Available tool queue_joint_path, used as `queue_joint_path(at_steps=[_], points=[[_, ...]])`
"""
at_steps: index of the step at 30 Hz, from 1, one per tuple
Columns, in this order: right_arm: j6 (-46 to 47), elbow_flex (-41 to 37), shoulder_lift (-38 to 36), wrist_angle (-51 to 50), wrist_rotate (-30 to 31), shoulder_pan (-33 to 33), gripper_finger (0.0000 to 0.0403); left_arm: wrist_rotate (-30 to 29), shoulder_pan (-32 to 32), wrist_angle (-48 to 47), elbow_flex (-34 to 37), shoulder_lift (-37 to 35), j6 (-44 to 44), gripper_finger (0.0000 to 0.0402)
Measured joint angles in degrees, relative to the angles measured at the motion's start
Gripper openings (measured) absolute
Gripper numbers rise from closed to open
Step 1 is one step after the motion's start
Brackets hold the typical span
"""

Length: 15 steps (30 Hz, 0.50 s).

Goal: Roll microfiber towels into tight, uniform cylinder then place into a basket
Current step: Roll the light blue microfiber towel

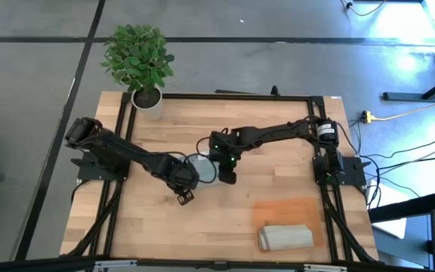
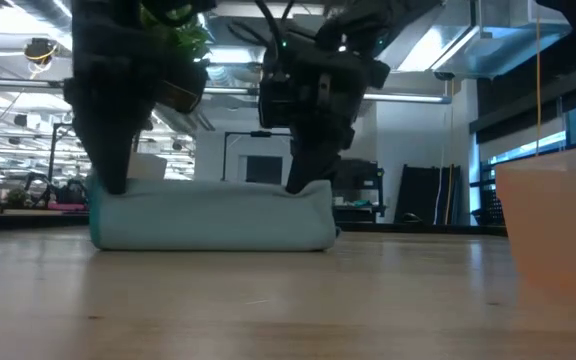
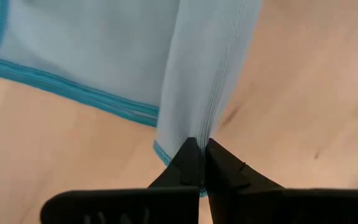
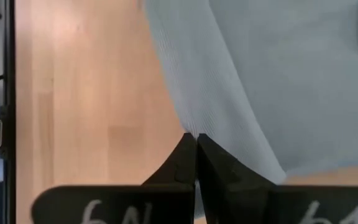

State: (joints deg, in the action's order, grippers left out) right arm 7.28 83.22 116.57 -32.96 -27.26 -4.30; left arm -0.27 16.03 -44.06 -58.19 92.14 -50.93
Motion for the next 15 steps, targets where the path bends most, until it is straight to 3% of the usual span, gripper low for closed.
queue_joint_path(at_steps=[15], points=[[3.5,0.0,1.7,0.5,6.0,-4.5,0.0006,2.2,-9.2,-0.1,1.9,0.0,0.4,0.0000]])
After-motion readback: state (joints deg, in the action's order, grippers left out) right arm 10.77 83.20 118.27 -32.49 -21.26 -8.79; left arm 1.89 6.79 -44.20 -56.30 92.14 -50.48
